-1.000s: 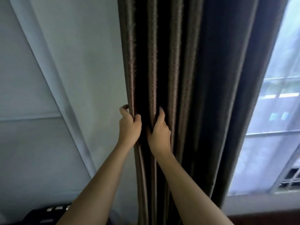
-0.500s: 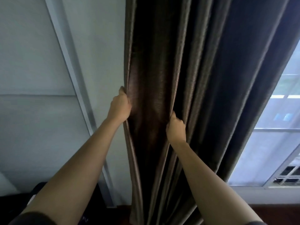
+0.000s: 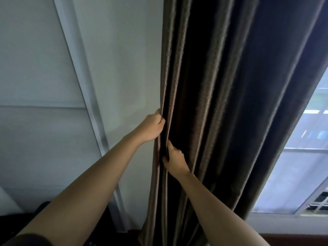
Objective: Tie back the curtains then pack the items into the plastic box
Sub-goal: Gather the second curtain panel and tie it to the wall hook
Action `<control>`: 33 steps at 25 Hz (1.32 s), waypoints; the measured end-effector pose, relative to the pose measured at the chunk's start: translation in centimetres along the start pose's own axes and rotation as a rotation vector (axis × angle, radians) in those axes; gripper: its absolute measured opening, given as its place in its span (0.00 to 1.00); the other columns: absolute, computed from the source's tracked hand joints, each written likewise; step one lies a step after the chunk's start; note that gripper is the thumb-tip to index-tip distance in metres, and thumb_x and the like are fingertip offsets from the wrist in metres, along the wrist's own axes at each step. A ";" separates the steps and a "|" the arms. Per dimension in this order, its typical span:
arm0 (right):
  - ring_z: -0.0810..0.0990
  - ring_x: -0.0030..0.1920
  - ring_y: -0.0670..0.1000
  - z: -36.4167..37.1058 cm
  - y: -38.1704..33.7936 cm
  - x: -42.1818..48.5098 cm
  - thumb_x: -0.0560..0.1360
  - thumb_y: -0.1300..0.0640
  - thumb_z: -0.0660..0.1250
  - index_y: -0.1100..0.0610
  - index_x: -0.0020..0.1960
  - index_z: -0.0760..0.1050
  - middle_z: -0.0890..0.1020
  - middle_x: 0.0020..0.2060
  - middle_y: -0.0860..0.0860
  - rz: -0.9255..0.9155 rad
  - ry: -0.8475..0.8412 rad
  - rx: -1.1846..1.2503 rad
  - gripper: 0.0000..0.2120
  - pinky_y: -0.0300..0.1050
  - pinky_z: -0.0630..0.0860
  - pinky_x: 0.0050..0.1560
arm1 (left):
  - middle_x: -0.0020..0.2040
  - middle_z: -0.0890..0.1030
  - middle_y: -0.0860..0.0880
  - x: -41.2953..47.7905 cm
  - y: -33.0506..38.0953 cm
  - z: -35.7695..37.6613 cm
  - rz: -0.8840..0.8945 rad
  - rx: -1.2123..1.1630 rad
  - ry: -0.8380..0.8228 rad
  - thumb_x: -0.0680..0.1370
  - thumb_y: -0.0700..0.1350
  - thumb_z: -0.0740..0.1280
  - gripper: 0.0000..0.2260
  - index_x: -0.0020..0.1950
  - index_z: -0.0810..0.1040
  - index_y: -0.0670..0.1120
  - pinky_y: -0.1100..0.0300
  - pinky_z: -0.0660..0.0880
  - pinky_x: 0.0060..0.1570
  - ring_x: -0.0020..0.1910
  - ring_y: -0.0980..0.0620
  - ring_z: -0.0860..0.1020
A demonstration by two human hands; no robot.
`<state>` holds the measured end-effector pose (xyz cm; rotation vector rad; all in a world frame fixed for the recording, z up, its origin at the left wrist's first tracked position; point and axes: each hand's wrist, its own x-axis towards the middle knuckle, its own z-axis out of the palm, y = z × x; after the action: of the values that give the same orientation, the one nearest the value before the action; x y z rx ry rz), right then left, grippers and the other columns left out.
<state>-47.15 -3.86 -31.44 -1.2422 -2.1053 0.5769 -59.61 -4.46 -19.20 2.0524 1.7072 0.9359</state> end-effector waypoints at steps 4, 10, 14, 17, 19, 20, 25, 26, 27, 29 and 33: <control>0.80 0.53 0.57 0.8 0.9 -0.8 0.74 0.66 0.62 0.55 0.71 0.61 0.79 0.54 0.56 0.045 -0.030 0.001 0.27 0.49 0.77 0.56 | 0.40 0.76 0.50 0.4 1.2 0.6 -0.010 -0.012 -0.061 0.81 0.44 0.52 0.12 0.62 0.68 0.44 0.64 0.70 0.31 0.34 0.54 0.75; 0.77 0.58 0.57 1.0 -0.2 -2.1 0.71 0.63 0.64 0.54 0.72 0.59 0.77 0.59 0.55 0.111 -0.198 0.124 0.31 0.49 0.75 0.59 | 0.41 0.75 0.51 0.4 3.2 0.8 -0.051 0.003 -0.207 0.74 0.59 0.60 0.22 0.61 0.71 0.46 0.59 0.75 0.38 0.38 0.53 0.76; 0.75 0.62 0.58 -3.1 -1.1 -2.3 0.71 0.61 0.66 0.59 0.65 0.71 0.77 0.60 0.59 -0.147 0.413 -0.165 0.22 0.52 0.72 0.63 | 0.41 0.77 0.43 0.6 1.2 1.0 -0.030 0.155 -0.036 0.80 0.48 0.56 0.11 0.53 0.70 0.41 0.58 0.68 0.37 0.36 0.47 0.75; 0.67 0.69 0.57 -7.5 -2.7 0.2 0.73 0.61 0.68 0.63 0.67 0.66 0.68 0.67 0.61 -0.214 0.871 -0.039 0.24 0.50 0.67 0.69 | 0.41 0.74 0.45 0.6 0.1 0.6 0.000 0.119 -0.051 0.80 0.45 0.55 0.04 0.48 0.66 0.46 0.58 0.67 0.38 0.38 0.47 0.73; 0.66 0.70 0.57 -9.3 -3.2 2.1 0.73 0.61 0.68 0.62 0.72 0.58 0.64 0.70 0.60 -0.105 0.757 0.058 0.32 0.54 0.68 0.69 | 0.35 0.72 0.49 0.3 -0.1 0.5 -0.007 0.099 -0.056 0.80 0.45 0.55 0.07 0.42 0.65 0.48 0.58 0.65 0.33 0.33 0.51 0.72; 0.67 0.70 0.57 -9.6 -3.0 2.7 0.73 0.61 0.68 0.61 0.74 0.54 0.64 0.71 0.59 -0.032 0.706 0.075 0.34 0.55 0.69 0.68 | 0.33 0.71 0.50 0.2 -0.1 0.7 -0.011 0.092 -0.055 0.80 0.45 0.55 0.10 0.38 0.64 0.50 0.58 0.64 0.30 0.30 0.53 0.70; 0.76 0.59 0.61 -7.8 -0.9 2.8 0.74 0.62 0.65 0.63 0.66 0.67 0.72 0.63 0.61 0.074 0.589 -0.072 0.22 0.51 0.73 0.60 | 0.30 0.69 0.50 0.4 -0.8 0.8 -0.017 0.082 -0.031 0.80 0.45 0.55 0.09 0.39 0.65 0.49 0.59 0.63 0.28 0.26 0.53 0.68; 0.76 0.58 0.62 -6.4 -0.3 2.1 0.74 0.64 0.64 0.63 0.66 0.68 0.72 0.63 0.62 0.067 0.533 -0.081 0.20 0.52 0.73 0.60 | 0.30 0.70 0.50 0.5 -1.2 0.9 -0.033 0.081 -0.043 0.80 0.45 0.55 0.06 0.44 0.67 0.48 0.59 0.63 0.28 0.27 0.53 0.69; 0.77 0.58 0.61 -4.8 0.3 1.3 0.75 0.64 0.63 0.62 0.68 0.67 0.74 0.63 0.61 0.075 0.452 -0.082 0.21 0.52 0.74 0.60 | 0.31 0.71 0.50 0.6 -1.6 1.2 -0.054 0.075 -0.061 0.80 0.45 0.55 0.05 0.48 0.68 0.46 0.59 0.65 0.29 0.27 0.52 0.69; 0.80 0.55 0.57 -1.6 2.0 -0.9 0.77 0.64 0.60 0.57 0.71 0.62 0.78 0.58 0.57 0.121 0.268 -0.098 0.24 0.52 0.76 0.58 | 0.33 0.72 0.48 0.3 -2.0 2.2 -0.098 0.044 -0.090 0.80 0.45 0.54 0.07 0.54 0.68 0.44 0.56 0.68 0.34 0.31 0.49 0.72; 0.81 0.53 0.55 1.4 4.1 -3.0 0.77 0.65 0.59 0.53 0.73 0.58 0.80 0.54 0.55 0.204 0.076 -0.073 0.26 0.50 0.77 0.56 | 0.33 0.71 0.46 0.5 -0.7 3.6 -0.082 0.007 -0.186 0.80 0.45 0.54 0.06 0.51 0.67 0.45 0.55 0.68 0.36 0.31 0.49 0.69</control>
<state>-44.57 -4.69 -35.93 -1.5087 -1.9664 0.5355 -57.74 -3.16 -22.18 1.9888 1.6831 0.6910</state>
